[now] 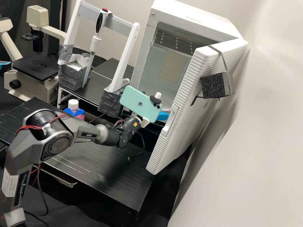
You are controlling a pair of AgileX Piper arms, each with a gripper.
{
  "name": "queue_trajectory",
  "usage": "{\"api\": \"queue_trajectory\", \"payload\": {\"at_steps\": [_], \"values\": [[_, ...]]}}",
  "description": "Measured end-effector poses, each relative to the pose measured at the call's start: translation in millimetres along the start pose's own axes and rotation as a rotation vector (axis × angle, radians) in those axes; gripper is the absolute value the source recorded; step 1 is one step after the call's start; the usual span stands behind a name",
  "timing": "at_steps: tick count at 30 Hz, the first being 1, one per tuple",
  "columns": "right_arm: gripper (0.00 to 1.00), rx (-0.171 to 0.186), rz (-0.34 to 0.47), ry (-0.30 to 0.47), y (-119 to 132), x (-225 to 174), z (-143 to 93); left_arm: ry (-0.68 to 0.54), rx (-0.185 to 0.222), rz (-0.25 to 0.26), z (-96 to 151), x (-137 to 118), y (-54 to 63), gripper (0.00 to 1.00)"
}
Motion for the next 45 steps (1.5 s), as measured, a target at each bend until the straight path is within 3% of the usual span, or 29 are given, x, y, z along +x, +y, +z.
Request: {"api": "queue_trajectory", "payload": {"at_steps": [7, 13, 31, 32, 45], "values": [[1.0, 0.012, -0.034, -0.059, -6, 29, 3, 0.0, 0.0, 0.0, 0, 0, 0.0, 1.0], [1.0, -0.026, -0.078, -0.064, -16, 41, 4, 0.0, 0.0, 0.0, 0, 0, 0.0, 1.0], [1.0, -0.074, -0.091, -0.059, -21, 51, 4, 0.0, 0.0, 0.0, 0, 0, 0.0, 1.0], [0.0, -0.075, -0.088, -0.057, -20, 52, 4, 0.0, 0.0, 0.0, 0, 0, 0.0, 1.0], [0.0, -0.064, -0.125, -0.067, -23, 57, 6, 0.0, 0.0, 0.0, 0, 0, 0.0, 1.0]]}}
